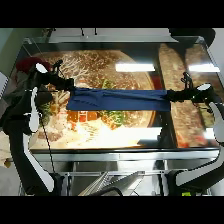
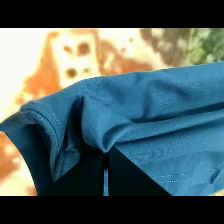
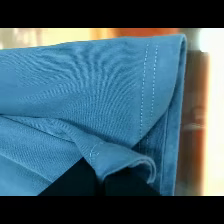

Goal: Fold the shirts.

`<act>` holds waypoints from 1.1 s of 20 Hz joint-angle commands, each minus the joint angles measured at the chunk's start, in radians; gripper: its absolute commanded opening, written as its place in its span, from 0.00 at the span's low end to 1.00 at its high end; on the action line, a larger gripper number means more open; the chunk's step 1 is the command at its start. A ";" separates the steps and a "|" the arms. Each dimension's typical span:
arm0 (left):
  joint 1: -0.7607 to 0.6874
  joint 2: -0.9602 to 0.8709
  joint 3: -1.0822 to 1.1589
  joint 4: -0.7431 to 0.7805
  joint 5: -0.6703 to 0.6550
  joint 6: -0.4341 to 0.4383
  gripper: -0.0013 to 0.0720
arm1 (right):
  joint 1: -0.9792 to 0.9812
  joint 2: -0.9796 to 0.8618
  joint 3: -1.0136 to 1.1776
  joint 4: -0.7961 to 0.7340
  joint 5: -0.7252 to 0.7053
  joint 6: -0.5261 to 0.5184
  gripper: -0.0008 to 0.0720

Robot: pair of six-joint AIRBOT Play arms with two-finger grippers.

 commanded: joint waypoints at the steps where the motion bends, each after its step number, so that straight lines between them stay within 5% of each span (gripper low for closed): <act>1: -0.009 0.000 0.001 -0.025 0.009 -0.002 0.04 | 0.000 0.001 0.002 0.013 -0.002 0.004 0.17; 2: -0.011 0.000 0.001 -0.066 0.005 0.000 0.04 | 0.000 0.005 0.002 0.029 -0.001 0.005 0.40; 4: -0.011 0.000 0.001 -0.159 0.002 0.030 0.04 | -0.003 0.024 0.014 0.037 0.025 0.016 0.56; 6: -0.011 0.001 0.001 -0.234 -0.004 0.035 0.04 | -0.010 0.037 0.046 0.025 0.061 0.024 0.59; 7: -0.010 0.003 0.001 -0.246 -0.008 0.035 0.04 | -0.013 0.037 0.061 0.016 0.060 0.050 0.84; 8: -0.004 0.004 0.001 -0.244 -0.014 0.036 0.23 | -0.013 0.035 0.064 0.015 0.044 0.058 0.90; 9: -0.004 0.004 0.001 -0.247 -0.020 0.035 0.80 | -0.011 0.027 0.064 0.016 0.035 0.058 0.91; 10: 0.000 0.004 0.001 -0.245 -0.031 0.034 0.96 | -0.008 0.011 0.064 0.022 0.035 0.066 0.90; 19: 0.132 0.167 0.001 -0.247 -0.198 0.031 0.95 | 0.004 -0.131 0.064 0.080 0.095 0.061 0.89; 20: 0.132 0.188 0.001 -0.246 -0.199 0.031 0.96 | 0.006 -0.136 0.064 0.097 0.096 0.041 0.82; 22: 0.114 0.216 0.000 -0.246 -0.196 0.031 0.95 | 0.005 -0.140 0.064 0.108 0.100 0.029 0.47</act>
